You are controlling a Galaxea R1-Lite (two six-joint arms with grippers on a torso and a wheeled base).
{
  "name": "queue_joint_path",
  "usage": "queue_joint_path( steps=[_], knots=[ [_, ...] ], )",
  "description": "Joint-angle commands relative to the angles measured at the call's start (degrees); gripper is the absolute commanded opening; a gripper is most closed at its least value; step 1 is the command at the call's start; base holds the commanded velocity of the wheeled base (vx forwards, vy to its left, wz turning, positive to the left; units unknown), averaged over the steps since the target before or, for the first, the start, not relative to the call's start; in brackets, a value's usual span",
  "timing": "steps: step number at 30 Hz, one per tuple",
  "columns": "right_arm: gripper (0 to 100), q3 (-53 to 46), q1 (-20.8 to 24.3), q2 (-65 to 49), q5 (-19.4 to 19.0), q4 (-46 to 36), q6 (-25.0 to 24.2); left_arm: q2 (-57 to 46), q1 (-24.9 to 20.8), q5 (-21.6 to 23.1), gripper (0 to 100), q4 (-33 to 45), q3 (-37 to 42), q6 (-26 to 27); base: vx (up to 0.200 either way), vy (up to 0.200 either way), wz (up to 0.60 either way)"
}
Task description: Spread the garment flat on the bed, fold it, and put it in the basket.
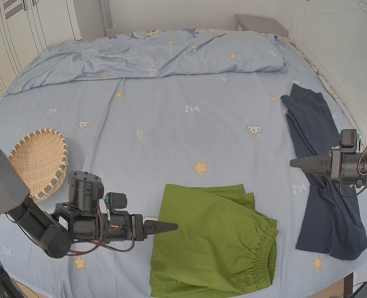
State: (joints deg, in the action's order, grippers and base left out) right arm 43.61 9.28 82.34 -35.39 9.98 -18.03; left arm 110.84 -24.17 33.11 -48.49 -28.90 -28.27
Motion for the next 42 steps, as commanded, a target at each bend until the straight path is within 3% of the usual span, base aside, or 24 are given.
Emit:
queue_joint_path(
  steps=[1, 19, 20, 27, 31, 33, 34, 35, 39, 42],
  knots=[
    [100, -0.54, 1.18, -1.56, 0.06, 0.21, -0.34, 9.49, -4.65, -0.15, 100, -6.53, 3.42, -0.12, 0.0, 0.0, 0.0],
    [100, -1.86, 2.15, -1.39, 0.15, 1.62, -0.25, 12.65, -7.73, -0.06, 100, -12.24, 0.87, -1.0, 0.0, 0.0, 0.0],
    [100, -1.95, 2.15, -1.3, 0.15, 1.62, -0.16, 12.65, -7.73, 0.03, 0, -12.24, 0.87, -1.0, 0.0, 0.0, 0.0],
    [100, -1.95, 2.24, -1.39, 0.15, 1.62, -0.25, 12.03, -7.12, 0.55, 0, -11.1, 0.52, -2.58, 0.0, 0.0, 0.0],
    [100, -1.51, 2.5, -1.56, 0.23, 1.62, -0.25, 6.41, -5.18, 0.64, 0, -3.36, -2.74, -5.57, 0.0, 0.0, 0.0],
    [100, 0.34, 2.41, -1.39, 1.11, 1.62, -0.25, -0.27, -0.87, 1.26, 0, 10.61, -10.03, -5.3, 0.0, 0.0, 0.0],
    [100, 0.34, 2.41, -1.39, 1.11, 1.62, -0.25, -0.27, -0.87, 1.26, 0, 10.61, -10.03, -5.3, 0.0, 0.0, 0.0],
    [100, 2.27, 2.32, -0.95, 1.64, 1.27, -0.34, -3.7, 1.15, 3.45, 0, 21.34, -15.92, -5.13, 0.0, 0.0, 0.0],
    [100, 4.47, 2.06, 0.28, 1.73, 1.35, -0.34, -6.86, 5.19, 6.97, 0, 38.3, -26.73, -1.17, 0.0, 0.0, 0.0],
    [100, 4.56, 2.32, 0.55, 1.64, 0.83, -0.6, -6.86, 8.53, 7.58, 0, 46.56, -31.74, 3.13, 0.0, 0.0, 0.0]
  ],
)
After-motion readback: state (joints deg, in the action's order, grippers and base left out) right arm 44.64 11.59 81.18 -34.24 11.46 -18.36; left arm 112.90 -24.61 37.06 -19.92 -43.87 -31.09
